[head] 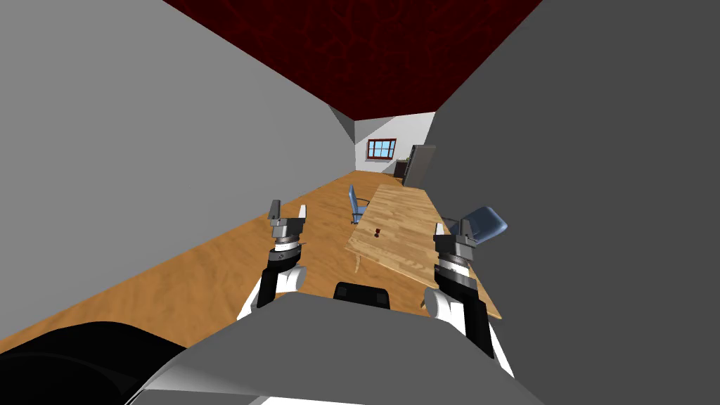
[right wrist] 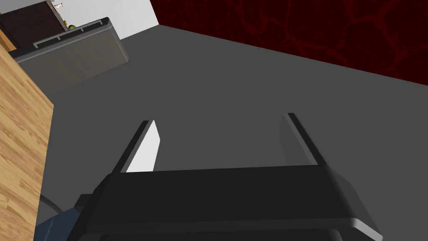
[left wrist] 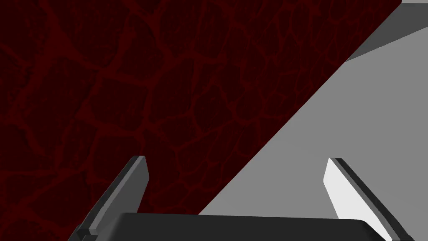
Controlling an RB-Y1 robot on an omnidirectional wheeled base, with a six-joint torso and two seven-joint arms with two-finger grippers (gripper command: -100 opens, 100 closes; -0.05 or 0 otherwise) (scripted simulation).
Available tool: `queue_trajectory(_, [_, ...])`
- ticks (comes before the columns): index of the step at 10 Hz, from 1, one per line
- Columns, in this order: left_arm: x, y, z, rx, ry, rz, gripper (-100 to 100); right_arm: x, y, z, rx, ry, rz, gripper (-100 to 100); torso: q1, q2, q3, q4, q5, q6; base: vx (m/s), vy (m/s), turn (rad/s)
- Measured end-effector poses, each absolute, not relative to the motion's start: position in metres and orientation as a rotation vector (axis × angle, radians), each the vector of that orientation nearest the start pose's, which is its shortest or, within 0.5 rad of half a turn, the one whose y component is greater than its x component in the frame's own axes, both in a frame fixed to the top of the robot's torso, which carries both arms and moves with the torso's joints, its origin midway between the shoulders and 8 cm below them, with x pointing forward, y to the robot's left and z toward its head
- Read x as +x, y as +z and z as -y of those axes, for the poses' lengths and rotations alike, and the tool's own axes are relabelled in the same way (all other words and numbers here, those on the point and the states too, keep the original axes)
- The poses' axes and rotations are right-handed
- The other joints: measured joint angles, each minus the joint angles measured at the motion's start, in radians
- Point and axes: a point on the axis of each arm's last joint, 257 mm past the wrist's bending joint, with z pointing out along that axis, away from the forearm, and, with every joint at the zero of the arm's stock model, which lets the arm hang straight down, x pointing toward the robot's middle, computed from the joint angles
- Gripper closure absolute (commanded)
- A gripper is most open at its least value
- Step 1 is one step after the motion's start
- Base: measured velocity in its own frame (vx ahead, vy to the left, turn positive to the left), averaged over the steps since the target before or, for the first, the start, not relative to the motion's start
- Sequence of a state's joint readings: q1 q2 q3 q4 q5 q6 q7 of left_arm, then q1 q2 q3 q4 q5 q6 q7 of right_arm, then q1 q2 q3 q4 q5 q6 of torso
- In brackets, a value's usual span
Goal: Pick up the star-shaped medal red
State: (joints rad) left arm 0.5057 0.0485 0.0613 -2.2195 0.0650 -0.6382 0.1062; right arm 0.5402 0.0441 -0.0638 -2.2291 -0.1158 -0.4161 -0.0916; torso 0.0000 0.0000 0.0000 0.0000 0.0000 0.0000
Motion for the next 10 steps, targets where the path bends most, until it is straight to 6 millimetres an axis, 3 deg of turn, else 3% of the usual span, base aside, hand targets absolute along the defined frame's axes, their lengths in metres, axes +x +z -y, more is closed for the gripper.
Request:
queue_trajectory(4, [0.326, 0.024, -0.302, -0.631, -1.395, -0.53, 0, 0.363, -0.048, 0.327, 0.885, 1.287, -0.722, -100, 0.004, 0.006, 0.004, 0.001, 0.001, 0.0, -0.088, 0.067, 0.084])
queue_trajectory(8, [0.326, 0.024, -0.302, -0.632, -1.395, -0.53, 0, 0.382, -0.087, 0.338, 0.871, 1.167, -0.904, -100, 0.005, 0.004, 0.002, 0.001, 0.001, 0.0, -0.06, 0.089, 0.16])
queue_trajectory(10, [0.326, 0.024, -0.302, -0.632, -1.395, -0.53, 0, 0.387, -0.112, 0.355, 0.871, 1.083, -0.995, -100, 0.008, 0.004, 0.002, 0.001, 0.002, 0.0, -0.041, 0.132, 0.168])
